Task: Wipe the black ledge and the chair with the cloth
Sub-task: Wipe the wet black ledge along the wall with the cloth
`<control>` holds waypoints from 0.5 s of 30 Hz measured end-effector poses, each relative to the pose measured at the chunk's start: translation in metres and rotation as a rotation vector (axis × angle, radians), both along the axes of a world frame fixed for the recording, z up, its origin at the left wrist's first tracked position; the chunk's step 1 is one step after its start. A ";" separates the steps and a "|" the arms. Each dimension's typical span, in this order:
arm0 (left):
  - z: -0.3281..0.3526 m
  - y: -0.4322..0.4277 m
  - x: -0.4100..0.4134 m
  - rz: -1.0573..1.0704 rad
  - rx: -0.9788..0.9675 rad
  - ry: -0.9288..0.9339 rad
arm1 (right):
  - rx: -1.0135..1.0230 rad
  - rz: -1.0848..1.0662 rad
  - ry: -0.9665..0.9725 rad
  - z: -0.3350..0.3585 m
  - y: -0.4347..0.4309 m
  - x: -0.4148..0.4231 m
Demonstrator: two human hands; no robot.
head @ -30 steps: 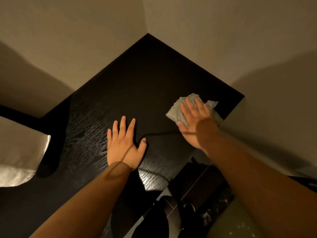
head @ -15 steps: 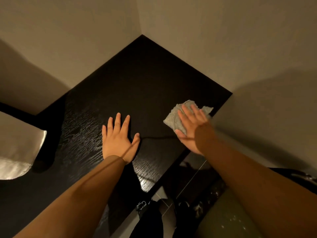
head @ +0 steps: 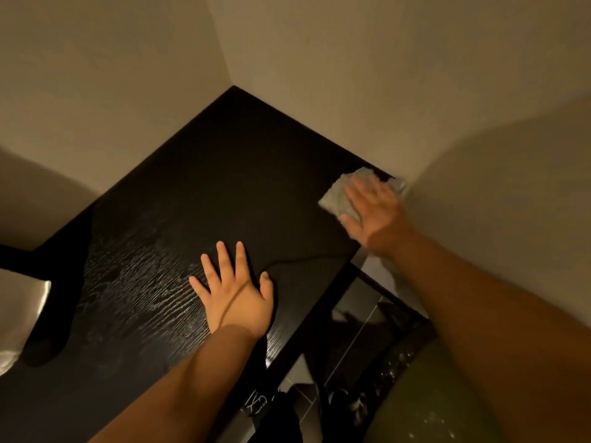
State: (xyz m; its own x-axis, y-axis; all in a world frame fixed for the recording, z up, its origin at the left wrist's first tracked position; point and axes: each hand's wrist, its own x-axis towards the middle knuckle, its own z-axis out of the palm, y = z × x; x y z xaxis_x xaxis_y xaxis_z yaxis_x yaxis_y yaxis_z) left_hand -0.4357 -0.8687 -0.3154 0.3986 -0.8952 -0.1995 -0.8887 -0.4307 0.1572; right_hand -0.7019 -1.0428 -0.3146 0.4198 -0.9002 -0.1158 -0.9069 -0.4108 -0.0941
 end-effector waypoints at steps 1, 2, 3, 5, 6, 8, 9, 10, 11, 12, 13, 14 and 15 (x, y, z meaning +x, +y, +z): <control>-0.001 0.000 -0.001 -0.008 -0.015 -0.006 | -0.013 -0.080 0.000 -0.002 -0.015 -0.003; -0.001 0.001 -0.001 -0.013 -0.027 -0.014 | -0.022 -0.147 0.005 -0.004 -0.024 -0.001; -0.001 0.000 0.000 -0.013 -0.034 -0.019 | -0.009 -0.199 0.013 -0.002 -0.027 0.005; 0.000 0.000 -0.001 -0.008 -0.023 -0.010 | 0.044 -0.221 0.027 0.006 -0.012 0.021; 0.000 -0.001 -0.001 -0.010 -0.021 -0.005 | 0.056 -0.187 0.030 0.010 0.000 0.026; 0.000 -0.002 0.000 -0.010 -0.016 0.005 | -0.001 -0.060 -0.054 0.010 0.030 0.020; 0.000 -0.003 0.000 -0.008 -0.011 0.013 | -0.009 0.013 -0.102 0.008 0.038 0.011; 0.000 -0.002 0.000 -0.006 -0.009 0.014 | -0.005 0.070 -0.118 0.005 0.036 0.000; 0.000 -0.002 0.000 -0.006 -0.012 0.008 | -0.007 0.078 -0.120 0.002 0.029 -0.008; -0.001 -0.002 0.000 -0.006 -0.013 0.004 | -0.019 0.036 -0.128 -0.001 0.017 -0.015; -0.001 -0.002 0.000 -0.004 -0.011 0.007 | -0.045 -0.035 -0.146 -0.004 0.004 -0.020; -0.001 -0.002 0.000 -0.002 -0.011 0.010 | -0.065 -0.104 -0.153 -0.005 -0.007 -0.022; -0.001 -0.002 0.001 -0.001 -0.015 0.007 | -0.078 -0.173 -0.160 -0.005 -0.011 -0.021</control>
